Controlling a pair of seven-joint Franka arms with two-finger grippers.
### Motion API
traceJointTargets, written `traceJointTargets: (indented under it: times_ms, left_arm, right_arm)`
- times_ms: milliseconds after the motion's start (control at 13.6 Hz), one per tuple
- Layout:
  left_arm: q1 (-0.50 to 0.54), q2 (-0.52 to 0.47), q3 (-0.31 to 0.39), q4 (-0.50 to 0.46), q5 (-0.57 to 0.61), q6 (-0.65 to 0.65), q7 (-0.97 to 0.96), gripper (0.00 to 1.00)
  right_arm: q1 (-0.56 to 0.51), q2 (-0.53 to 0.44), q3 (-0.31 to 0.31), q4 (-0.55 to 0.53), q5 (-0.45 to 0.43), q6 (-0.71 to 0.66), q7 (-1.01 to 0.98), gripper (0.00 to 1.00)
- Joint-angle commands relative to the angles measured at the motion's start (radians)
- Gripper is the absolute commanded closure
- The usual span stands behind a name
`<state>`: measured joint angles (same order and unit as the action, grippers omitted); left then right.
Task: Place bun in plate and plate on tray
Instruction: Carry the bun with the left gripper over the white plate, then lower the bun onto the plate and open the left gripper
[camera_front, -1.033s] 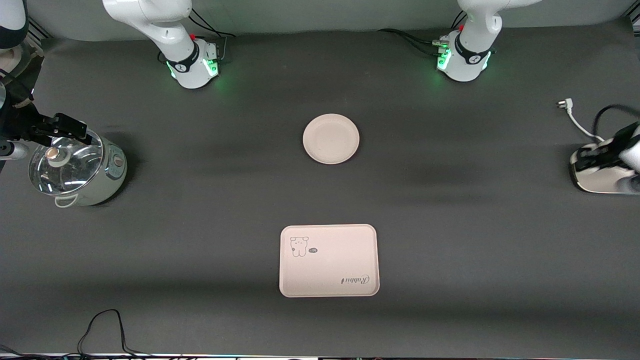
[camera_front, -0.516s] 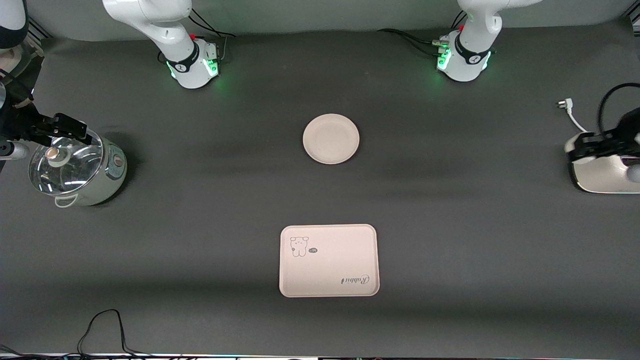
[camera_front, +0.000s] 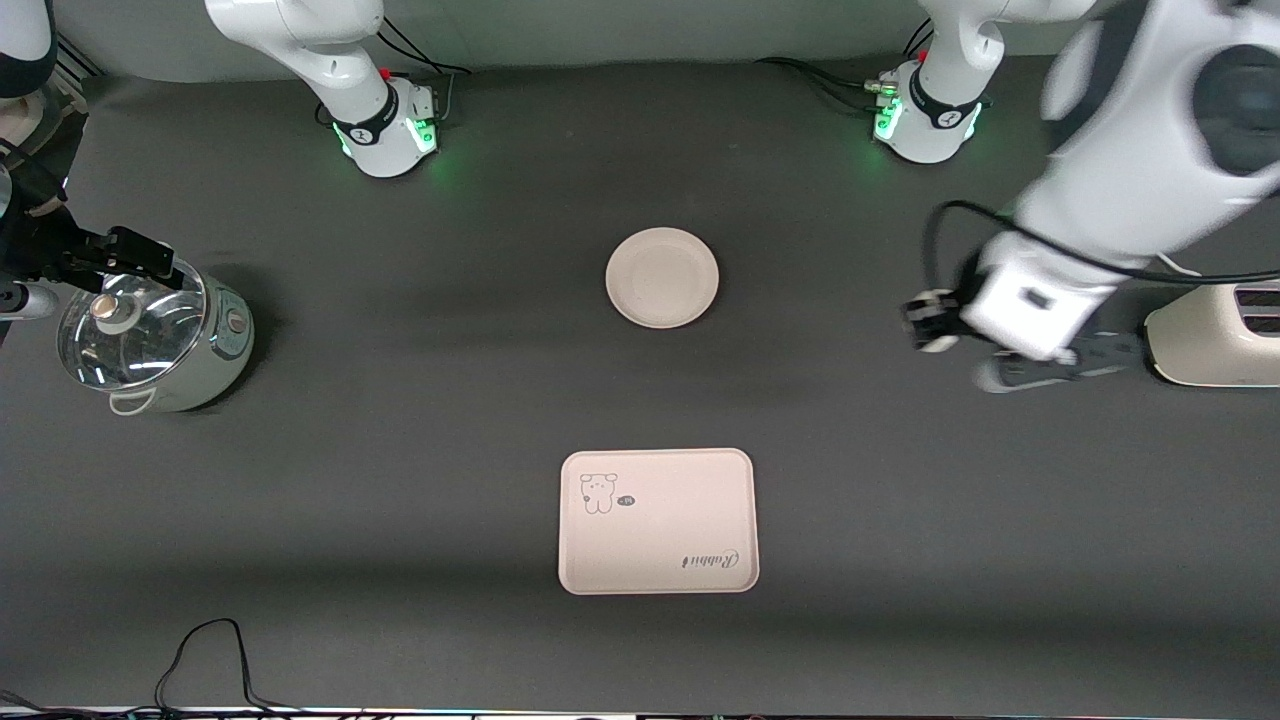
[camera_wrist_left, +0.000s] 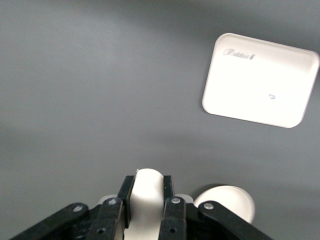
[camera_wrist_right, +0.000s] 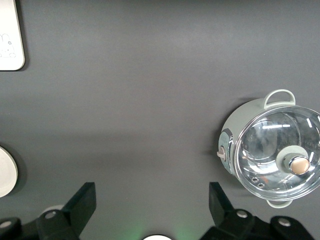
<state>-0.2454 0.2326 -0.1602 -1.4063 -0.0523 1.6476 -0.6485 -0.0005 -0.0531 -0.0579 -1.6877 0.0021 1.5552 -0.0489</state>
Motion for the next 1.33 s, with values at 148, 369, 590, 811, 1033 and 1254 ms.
traceJointTargets:
  times_ms: [148,369,590,811,1033,1254]
  left_arm:
    - [-0.256,0.082,0.016,-0.026,0.058,0.101,-0.337,0.73]
    - [-0.366,0.096,0.018,-0.175,0.062,0.259,-0.436,0.73]
    - [-0.413,0.097,0.018,-0.38,0.062,0.479,-0.463,0.73]
    - [-0.46,0.145,0.018,-0.534,0.062,0.683,-0.552,0.74]
    - [-0.524,0.218,0.018,-0.548,0.062,0.788,-0.678,0.74]
    - [-0.569,0.266,0.018,-0.548,0.062,0.857,-0.726,0.73]
  right_arm:
    - [0.011,-0.021,-0.008,-0.02,-0.014,0.014,-0.006,0.0]
    - [0.011,-0.021,-0.008,-0.021,-0.014,0.014,-0.006,0.0]
    - [0.011,-0.021,-0.008,-0.021,-0.014,0.014,-0.006,0.0]
    - [0.011,-0.021,-0.008,-0.023,-0.014,0.014,-0.006,0.0]
    - [0.011,-0.021,-0.008,-0.023,-0.014,0.014,-0.006,0.0]
    - [0.011,-0.021,-0.008,-0.023,-0.014,0.014,-0.006,0.0]
